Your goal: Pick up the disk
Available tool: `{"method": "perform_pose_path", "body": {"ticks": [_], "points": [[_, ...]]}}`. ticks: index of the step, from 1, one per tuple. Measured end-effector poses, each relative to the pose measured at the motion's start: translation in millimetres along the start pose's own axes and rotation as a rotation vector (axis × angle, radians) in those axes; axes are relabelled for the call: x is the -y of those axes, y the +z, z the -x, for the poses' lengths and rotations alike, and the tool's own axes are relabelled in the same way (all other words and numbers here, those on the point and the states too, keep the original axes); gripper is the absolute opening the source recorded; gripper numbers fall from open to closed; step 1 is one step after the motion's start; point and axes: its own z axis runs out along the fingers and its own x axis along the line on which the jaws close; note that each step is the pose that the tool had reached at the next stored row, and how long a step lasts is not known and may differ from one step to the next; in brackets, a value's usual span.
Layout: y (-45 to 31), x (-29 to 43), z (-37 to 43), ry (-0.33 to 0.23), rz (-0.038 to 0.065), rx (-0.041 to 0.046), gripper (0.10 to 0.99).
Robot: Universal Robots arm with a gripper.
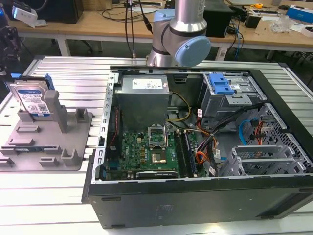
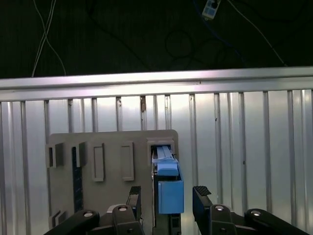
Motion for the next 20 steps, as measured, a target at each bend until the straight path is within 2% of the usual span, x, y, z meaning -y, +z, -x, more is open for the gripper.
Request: {"method": "perform_pose_path", "body": {"ticks": [20], "points": [[19.1,0.3,0.6,-0.008,0.0,-0.0003,0.541]]}}
